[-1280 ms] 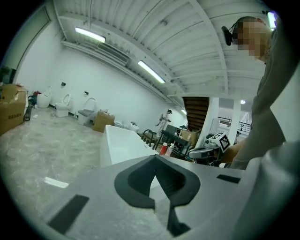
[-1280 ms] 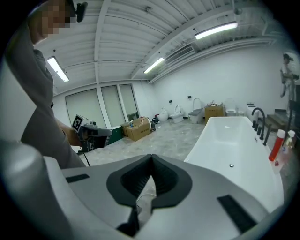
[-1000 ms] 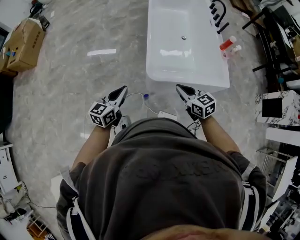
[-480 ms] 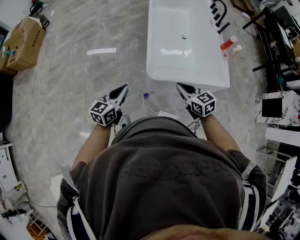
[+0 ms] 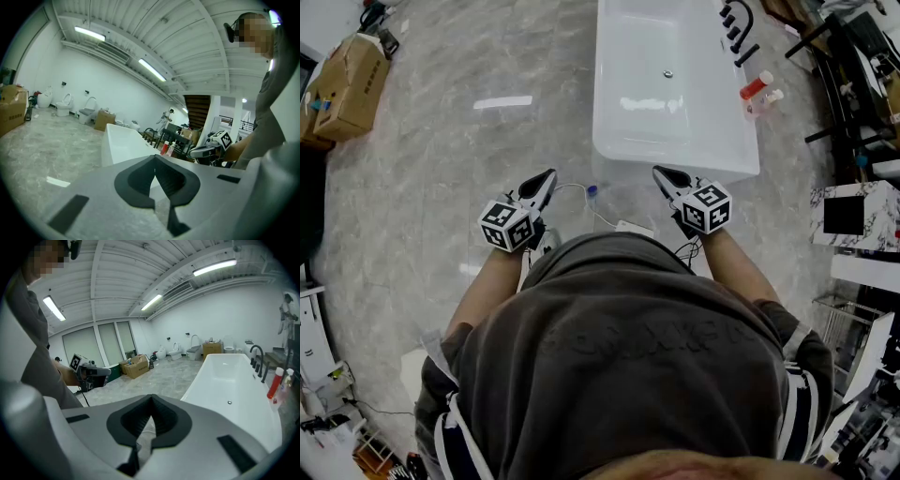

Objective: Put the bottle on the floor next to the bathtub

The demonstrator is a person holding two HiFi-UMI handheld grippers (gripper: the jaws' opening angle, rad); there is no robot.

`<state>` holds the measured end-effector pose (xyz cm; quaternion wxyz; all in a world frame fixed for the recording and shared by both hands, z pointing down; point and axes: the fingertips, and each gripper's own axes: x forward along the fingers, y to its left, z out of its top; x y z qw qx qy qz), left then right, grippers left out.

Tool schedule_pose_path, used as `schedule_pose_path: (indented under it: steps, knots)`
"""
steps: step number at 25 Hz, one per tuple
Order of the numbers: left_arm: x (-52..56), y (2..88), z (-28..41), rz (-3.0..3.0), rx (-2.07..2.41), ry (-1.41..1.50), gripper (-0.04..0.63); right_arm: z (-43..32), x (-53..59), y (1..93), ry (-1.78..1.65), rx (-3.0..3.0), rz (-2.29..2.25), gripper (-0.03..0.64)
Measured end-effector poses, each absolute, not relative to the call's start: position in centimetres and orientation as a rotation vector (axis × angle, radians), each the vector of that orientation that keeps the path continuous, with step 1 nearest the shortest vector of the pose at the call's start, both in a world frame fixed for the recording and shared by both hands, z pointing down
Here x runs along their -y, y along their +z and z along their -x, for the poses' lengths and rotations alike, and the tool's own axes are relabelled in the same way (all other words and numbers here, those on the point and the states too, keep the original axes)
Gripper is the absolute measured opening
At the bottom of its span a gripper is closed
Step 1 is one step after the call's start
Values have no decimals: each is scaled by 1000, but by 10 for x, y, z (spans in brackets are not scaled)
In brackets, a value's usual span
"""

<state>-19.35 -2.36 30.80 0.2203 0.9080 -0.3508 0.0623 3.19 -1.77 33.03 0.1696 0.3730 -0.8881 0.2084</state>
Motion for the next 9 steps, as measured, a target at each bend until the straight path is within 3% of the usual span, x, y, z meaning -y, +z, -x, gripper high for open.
schedule_pose_path:
  steps: [9]
  knots:
    - [24, 306, 194, -2504, 968, 166, 6, -28, 18, 328, 589, 2530, -1050, -9]
